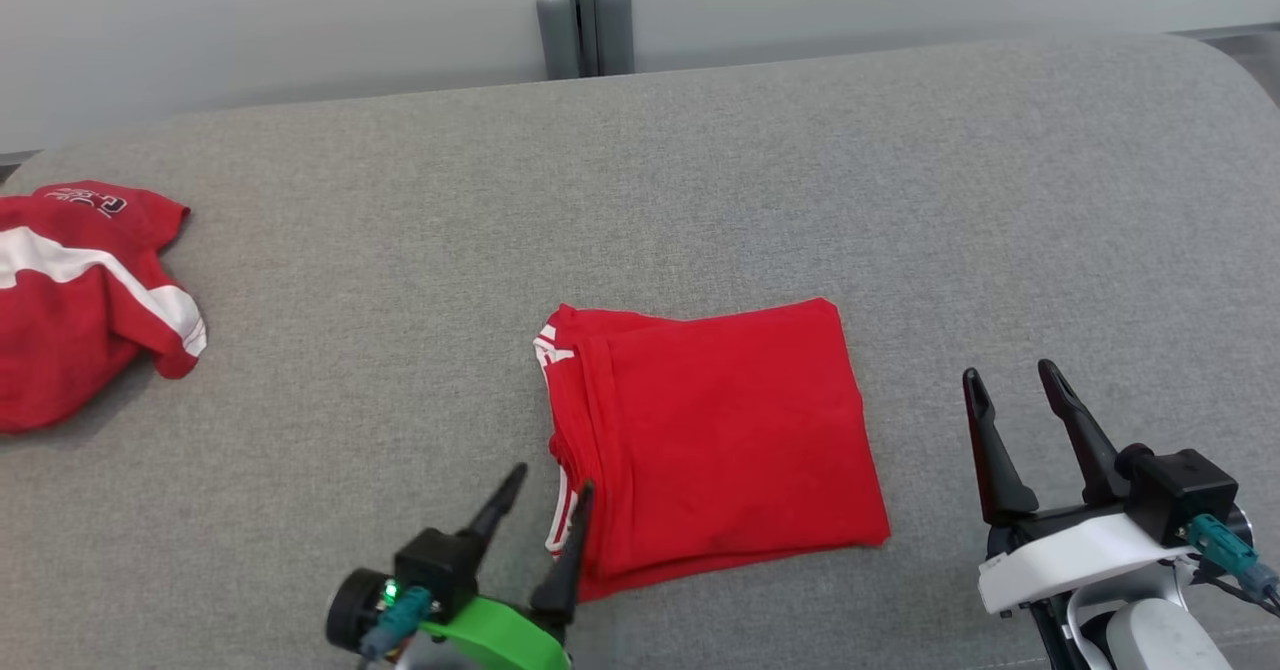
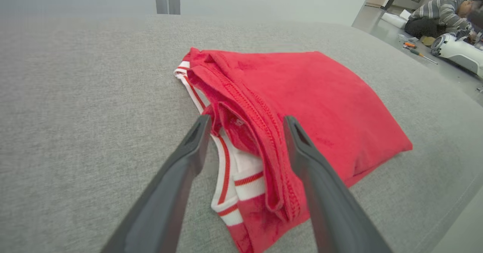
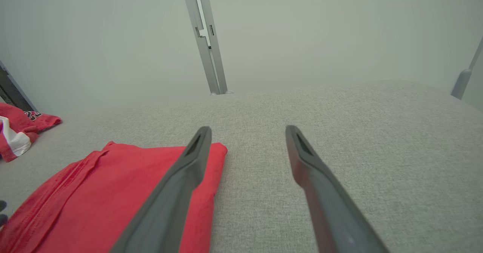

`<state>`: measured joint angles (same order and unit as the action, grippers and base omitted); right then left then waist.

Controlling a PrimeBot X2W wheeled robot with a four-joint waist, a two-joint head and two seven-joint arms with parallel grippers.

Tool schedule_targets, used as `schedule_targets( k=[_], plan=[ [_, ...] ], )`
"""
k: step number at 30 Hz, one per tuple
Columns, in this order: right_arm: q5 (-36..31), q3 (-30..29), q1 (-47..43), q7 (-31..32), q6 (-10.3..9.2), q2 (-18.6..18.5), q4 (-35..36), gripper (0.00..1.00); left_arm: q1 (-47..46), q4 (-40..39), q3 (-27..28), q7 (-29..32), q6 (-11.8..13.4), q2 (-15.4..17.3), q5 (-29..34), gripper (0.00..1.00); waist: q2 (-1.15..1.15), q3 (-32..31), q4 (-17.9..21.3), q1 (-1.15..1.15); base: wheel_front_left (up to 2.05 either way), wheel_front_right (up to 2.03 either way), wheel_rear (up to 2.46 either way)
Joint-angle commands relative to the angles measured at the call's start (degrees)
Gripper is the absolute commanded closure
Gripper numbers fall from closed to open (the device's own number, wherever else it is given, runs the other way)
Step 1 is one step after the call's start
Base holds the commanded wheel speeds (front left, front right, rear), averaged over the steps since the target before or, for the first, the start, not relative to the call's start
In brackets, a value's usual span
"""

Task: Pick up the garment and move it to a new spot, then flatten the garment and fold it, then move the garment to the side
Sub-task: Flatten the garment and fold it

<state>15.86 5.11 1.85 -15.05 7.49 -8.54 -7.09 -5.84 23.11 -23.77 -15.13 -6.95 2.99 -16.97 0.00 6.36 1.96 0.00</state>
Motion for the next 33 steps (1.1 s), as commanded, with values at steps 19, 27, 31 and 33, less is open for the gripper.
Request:
schedule_targets(
  k=[19,27,31,33],
  plan=[
    [-1.98,-0.03,-3.16,-0.17,-0.01,-1.16,0.55,0.00,6.06,-11.79,22.55,0.01,2.69,3.07,5.37,0.00,0.00,-4.95,-2.07,0.00,0.00,0.00,0.00],
    [-2.55,0.08,-4.84,-0.17,0.00,-1.05,1.16,0.00,8.85,-11.38,23.73,0.01,2.26,2.71,6.50,0.00,0.00,-6.33,-2.56,0.00,0.00,0.00,0.00],
    [-3.06,-0.09,-5.34,-0.17,0.00,-0.64,1.50,0.00,9.28,-11.54,24.11,0.01,2.43,2.51,6.90,0.00,0.00,-6.67,-2.83,0.00,0.00,0.00,0.00],
    [-3.17,-0.14,-5.48,-0.17,-0.01,-0.57,1.52,0.00,9.39,-11.67,24.28,0.01,2.55,2.45,7.05,0.00,0.00,-6.79,-2.87,0.00,0.00,0.00,0.00]
  ],
)
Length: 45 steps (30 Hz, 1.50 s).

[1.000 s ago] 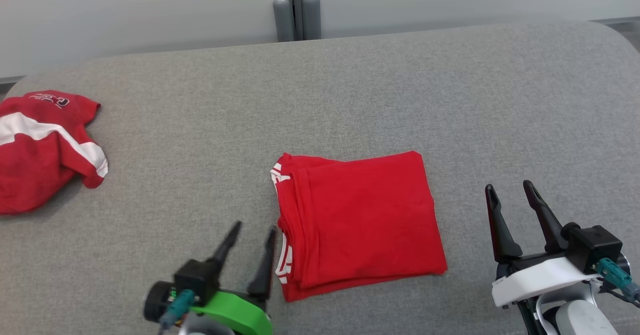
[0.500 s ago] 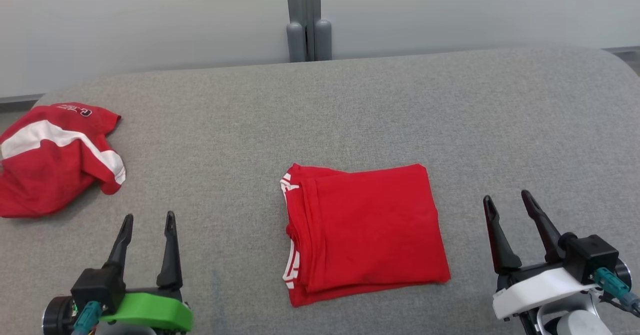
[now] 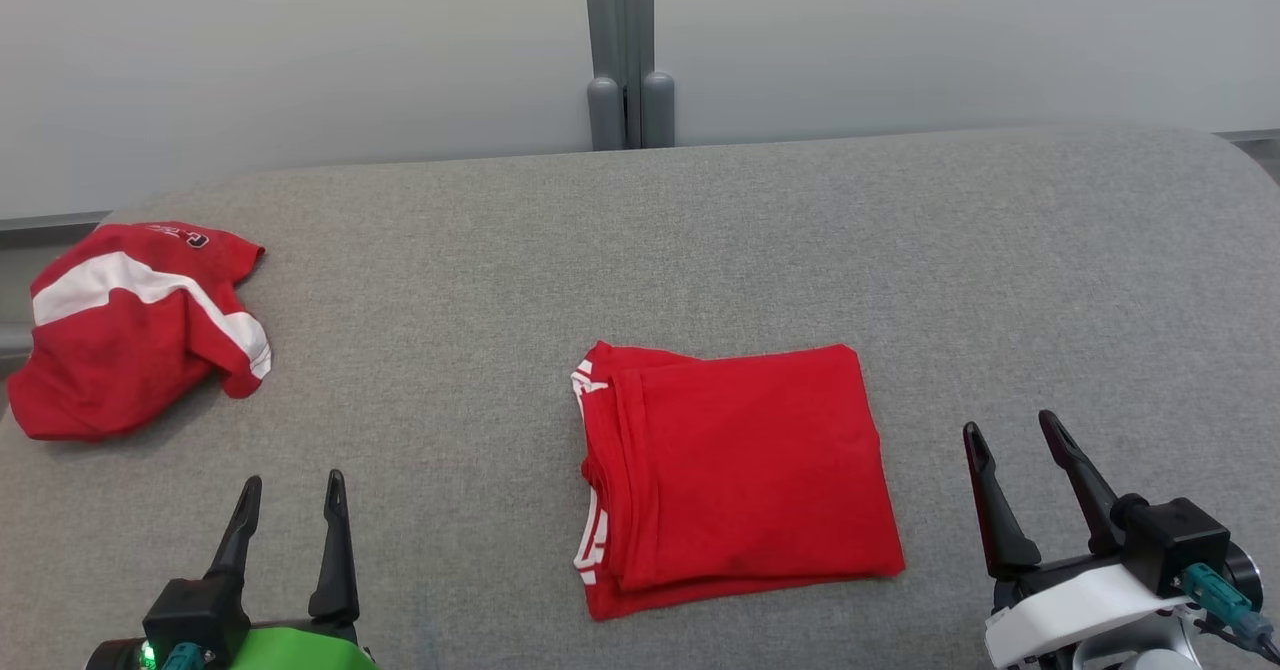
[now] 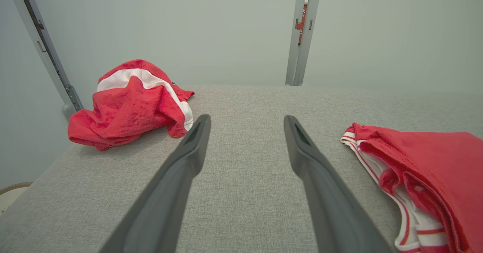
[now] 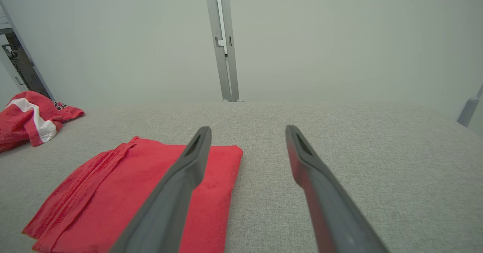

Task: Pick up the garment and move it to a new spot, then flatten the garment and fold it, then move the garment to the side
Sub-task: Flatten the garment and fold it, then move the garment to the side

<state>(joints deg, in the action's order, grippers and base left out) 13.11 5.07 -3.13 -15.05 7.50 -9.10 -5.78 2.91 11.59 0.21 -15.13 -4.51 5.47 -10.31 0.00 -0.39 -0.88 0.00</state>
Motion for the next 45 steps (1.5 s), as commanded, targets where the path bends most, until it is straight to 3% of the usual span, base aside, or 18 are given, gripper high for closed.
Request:
schedule_targets(
  k=[1,33,40,45],
  plan=[
    [-0.46,-0.11,-0.55,-0.17,-0.02,0.02,0.19,0.00,0.70,-0.19,0.36,0.01,0.12,-0.02,0.40,0.00,0.00,-0.07,-0.05,0.00,0.00,0.00,0.00],
    [-0.56,-0.48,-0.33,-0.17,-0.01,0.27,-0.49,0.00,0.84,-0.12,1.73,0.01,-0.80,-0.81,1.54,0.00,0.00,0.29,0.20,0.00,0.00,0.00,0.00],
    [-0.41,0.72,3.34,-0.17,-0.01,-0.23,-1.66,0.00,-0.09,0.19,1.17,0.01,-0.97,-1.15,1.80,0.00,0.00,0.93,-0.28,0.00,0.00,0.00,0.00],
    [-0.14,2.49,8.29,-0.16,-0.01,-0.77,-6.26,0.00,-1.84,0.30,0.26,0.01,-1.29,-1.36,2.19,0.00,0.00,2.23,-1.70,0.00,0.00,0.00,0.00]
  ],
)
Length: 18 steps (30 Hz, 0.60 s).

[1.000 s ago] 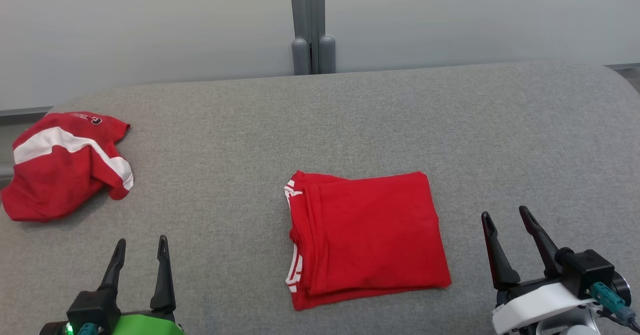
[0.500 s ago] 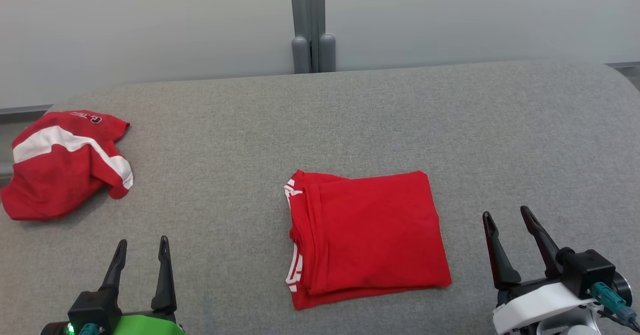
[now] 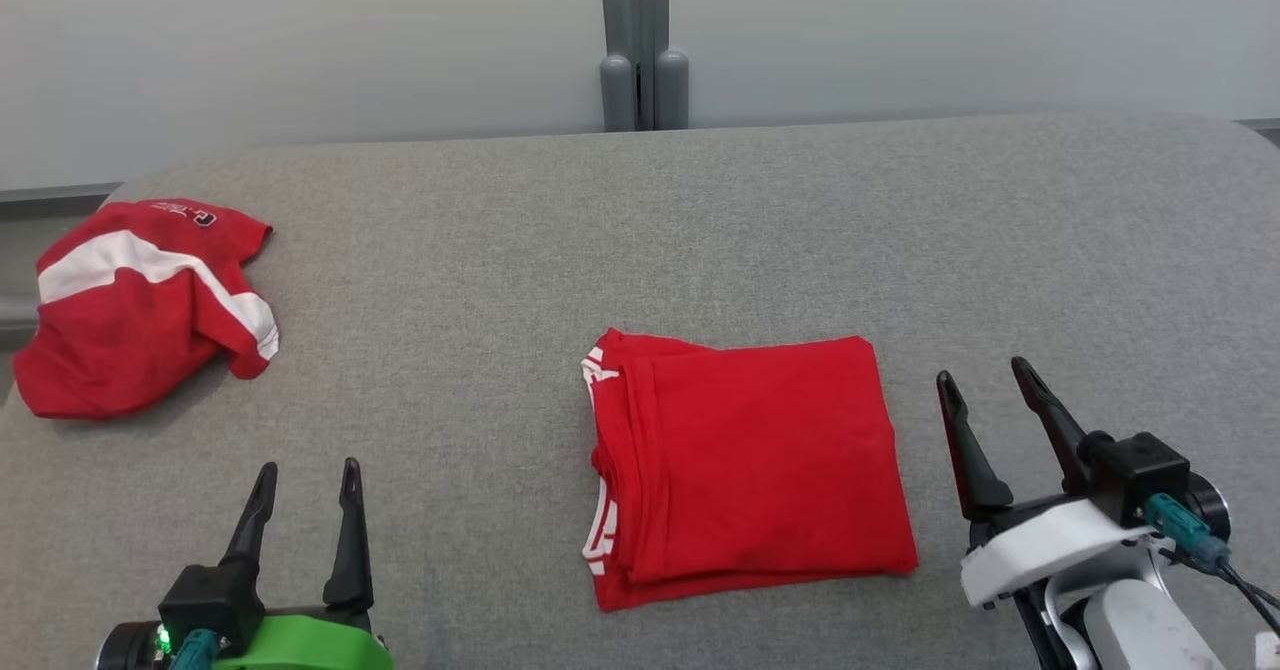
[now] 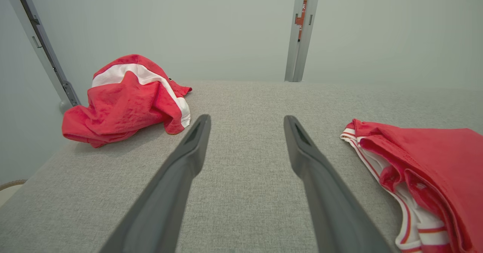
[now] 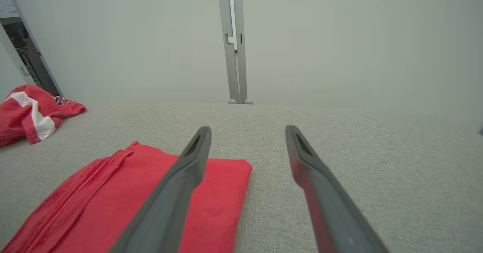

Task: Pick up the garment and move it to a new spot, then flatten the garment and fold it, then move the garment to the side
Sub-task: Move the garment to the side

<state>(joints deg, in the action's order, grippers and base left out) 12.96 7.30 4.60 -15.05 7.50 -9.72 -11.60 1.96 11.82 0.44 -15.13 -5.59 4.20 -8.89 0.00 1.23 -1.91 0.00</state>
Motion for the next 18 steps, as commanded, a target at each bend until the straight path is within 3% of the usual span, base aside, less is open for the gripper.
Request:
schedule_targets(
  k=[1,18],
  plan=[
    [-0.09,0.55,1.66,-0.17,-0.01,-0.14,-1.45,0.00,-1.09,0.05,-0.16,0.00,-0.27,-0.18,0.81,0.00,0.00,0.85,-1.01,0.00,0.00,0.00,0.00],
    [1.03,2.35,11.46,-0.17,-0.03,1.79,-26.53,0.00,-4.53,1.15,-2.44,0.01,-0.57,-0.98,0.13,0.00,0.00,6.11,-6.36,0.00,0.00,0.00,0.00]
  ],
)
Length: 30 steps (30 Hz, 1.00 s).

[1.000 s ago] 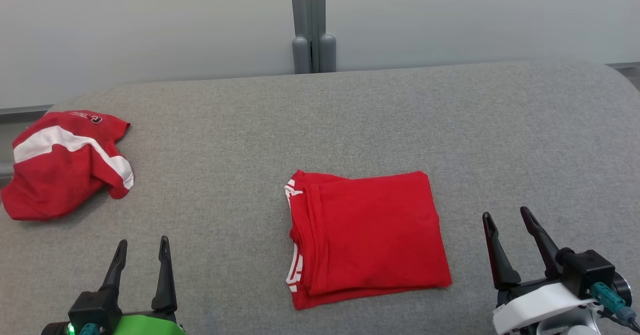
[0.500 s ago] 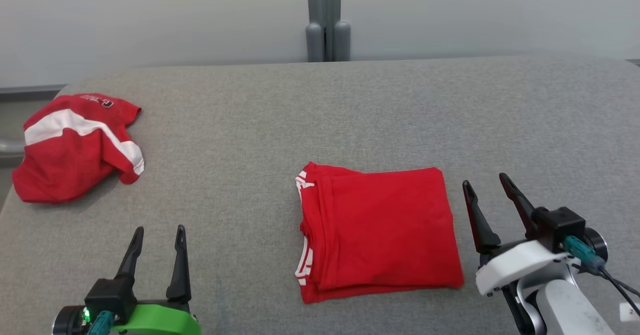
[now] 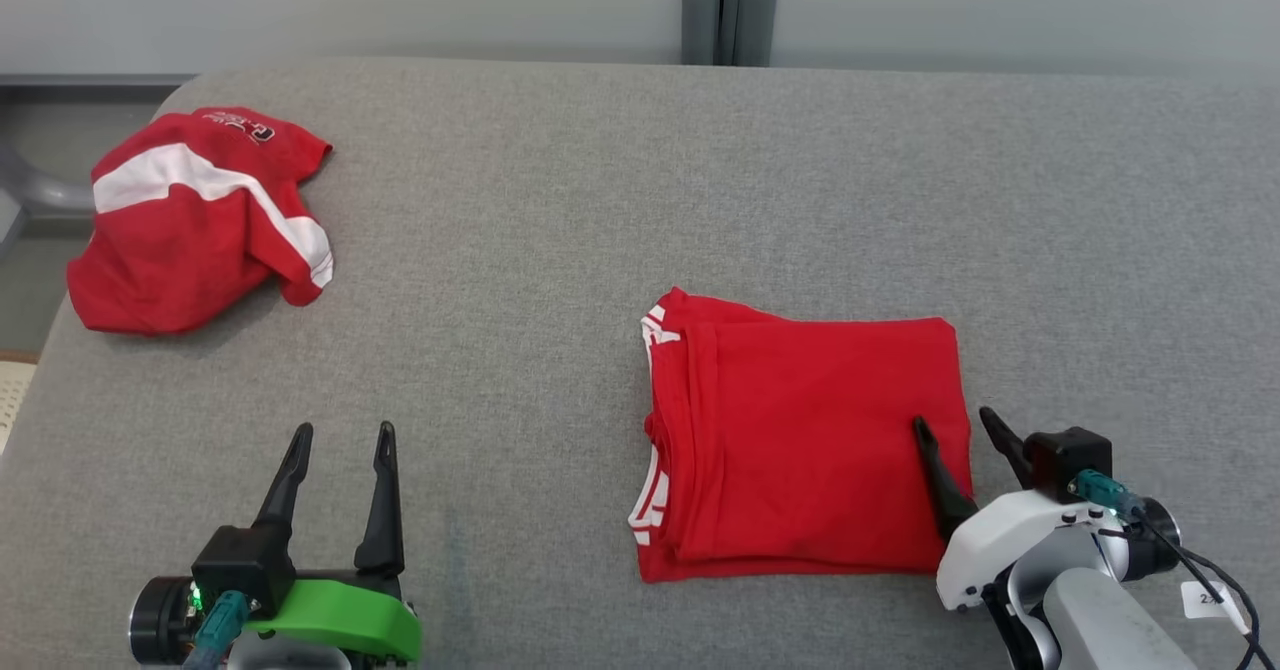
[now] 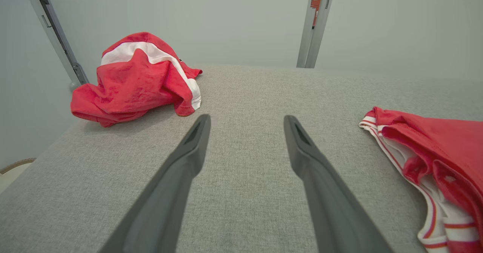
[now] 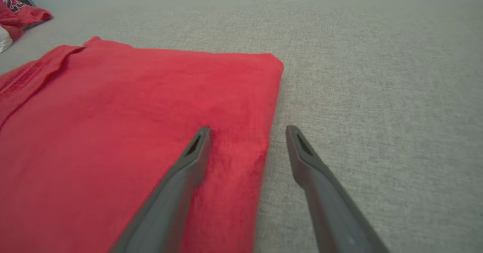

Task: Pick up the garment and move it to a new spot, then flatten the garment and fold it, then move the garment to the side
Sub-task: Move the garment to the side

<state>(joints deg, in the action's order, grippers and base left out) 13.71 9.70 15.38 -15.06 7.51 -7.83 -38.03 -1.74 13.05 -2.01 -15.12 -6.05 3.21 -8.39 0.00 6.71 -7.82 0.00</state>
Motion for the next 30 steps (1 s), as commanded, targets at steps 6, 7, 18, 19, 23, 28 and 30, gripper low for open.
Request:
schedule_targets(
  k=[6,7,18,19,23,28,30],
  plan=[
    [2.94,2.54,1.98,0.04,-0.02,2.53,-6.94,1.00,-1.89,0.37,-0.58,0.00,0.29,-0.20,-0.84,0.00,0.00,1.71,-0.36,0.00,0.00,0.00,0.00],
    [3.14,2.78,2.40,0.04,-0.02,2.52,-7.20,1.00,-2.02,0.46,-0.67,0.00,0.34,-0.21,-0.81,0.00,0.00,1.77,-0.34,0.00,0.00,0.00,0.00],
    [3.25,6.91,13.59,-0.09,-0.05,-3.77,-5.22,1.00,-3.30,-0.35,-0.99,0.00,0.44,-0.28,-1.09,0.00,0.00,5.58,1.00,0.00,0.00,0.00,0.00],
    [3.09,7.33,15.13,-0.09,-0.05,-4.81,-5.24,1.00,-3.66,-0.58,-1.15,0.00,0.48,-0.29,-1.19,0.00,0.00,6.45,1.31,0.00,0.00,0.00,0.00],
    [3.29,8.97,20.92,-0.09,-0.05,-10.09,-5.09,1.00,-5.40,-1.77,-1.64,-0.01,0.70,-0.28,-1.40,0.00,0.00,10.43,2.67,0.00,0.00,0.00,0.00],
    [3.85,11.06,27.18,-0.09,-0.05,-17.38,-5.02,1.00,-7.95,-3.11,-2.15,0.00,0.89,-0.27,-0.70,0.00,0.00,16.10,5.23,0.00,0.00,0.00,0.00],
    [4.49,11.65,29.27,-0.09,-0.05,-20.84,-4.91,1.00,-9.14,-3.49,-2.20,-0.01,0.75,-0.26,-0.16,0.00,0.00,18.26,6.35,0.00,0.00,0.00,0.00]
  ],
)
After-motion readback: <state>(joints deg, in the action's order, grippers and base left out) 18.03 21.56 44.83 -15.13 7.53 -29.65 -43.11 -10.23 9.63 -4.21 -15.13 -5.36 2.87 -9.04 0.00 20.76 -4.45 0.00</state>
